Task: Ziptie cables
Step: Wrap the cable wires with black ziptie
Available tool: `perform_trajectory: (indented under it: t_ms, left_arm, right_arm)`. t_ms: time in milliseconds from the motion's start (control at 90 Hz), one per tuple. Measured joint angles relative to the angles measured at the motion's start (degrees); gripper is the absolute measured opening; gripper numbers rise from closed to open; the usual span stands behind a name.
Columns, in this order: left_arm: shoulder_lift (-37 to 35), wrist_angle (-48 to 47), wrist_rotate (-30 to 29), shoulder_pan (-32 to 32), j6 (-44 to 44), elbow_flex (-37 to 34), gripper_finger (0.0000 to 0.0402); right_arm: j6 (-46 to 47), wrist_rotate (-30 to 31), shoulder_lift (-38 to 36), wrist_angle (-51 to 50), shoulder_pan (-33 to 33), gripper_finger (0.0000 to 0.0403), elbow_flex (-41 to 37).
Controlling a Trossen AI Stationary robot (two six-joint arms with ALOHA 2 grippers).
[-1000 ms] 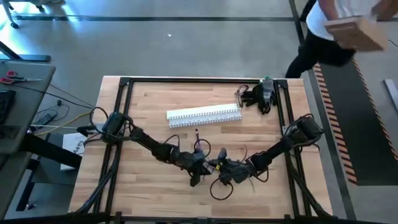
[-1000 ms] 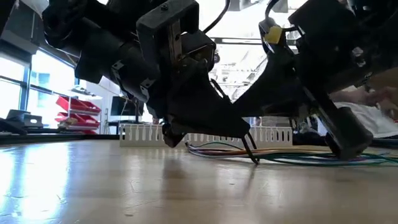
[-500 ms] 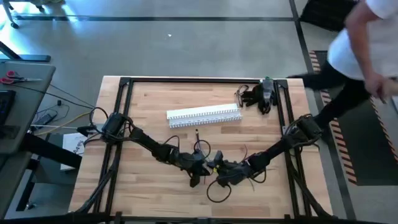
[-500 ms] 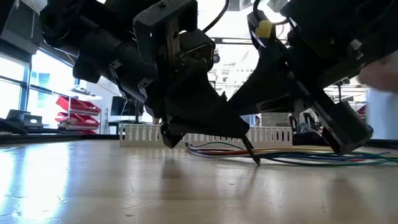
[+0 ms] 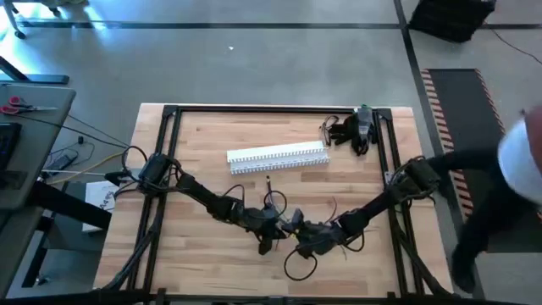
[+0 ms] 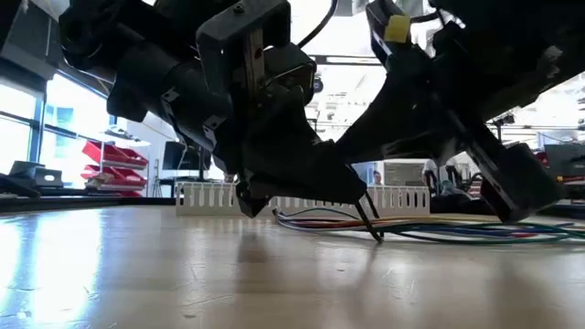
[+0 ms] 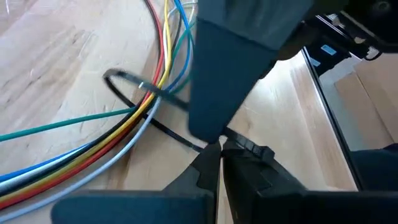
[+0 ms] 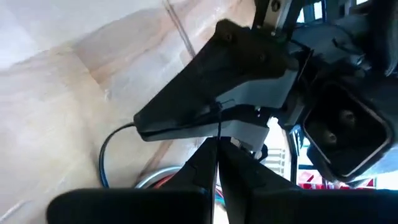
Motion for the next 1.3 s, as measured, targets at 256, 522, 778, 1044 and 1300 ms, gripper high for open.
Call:
perform_trajectory:
  t_ms: [256, 522, 778, 1044, 1300]
  left_arm:
    - [0.02, -0.06, -0.44, 0.05, 0.02, 0.00, 0.0000]
    - [0.02, -0.09, -0.04, -0.02, -0.42, 0.00, 0.0000]
    - [0.02, -0.52, 0.69, 0.00, -0.92, 0.00, 0.0000]
    - [-0.14, -1.37, 0.77, -0.01, -1.03, 0.00, 0.0000]
    - [-0.15, -1.40, 0.88, -0.02, -1.02, 0.00, 0.0000]
  right_arm:
    - [1.13, 6.69, 0.00, -0.05, 0.40, 0.0000, 0.00]
    - [3.09, 8.64, 0.00, -0.14, 0.59, 0.0032, 0.00]
    - [5.67, 10.56, 0.00, -2.39, -1.07, 0.0103, 0.02]
    - [11.25, 3.08, 0.00, -7.23, -2.99, 0.0062, 0.02]
    - [10.85, 0.72, 0.00, -7.26, -2.95, 0.0003, 0.02]
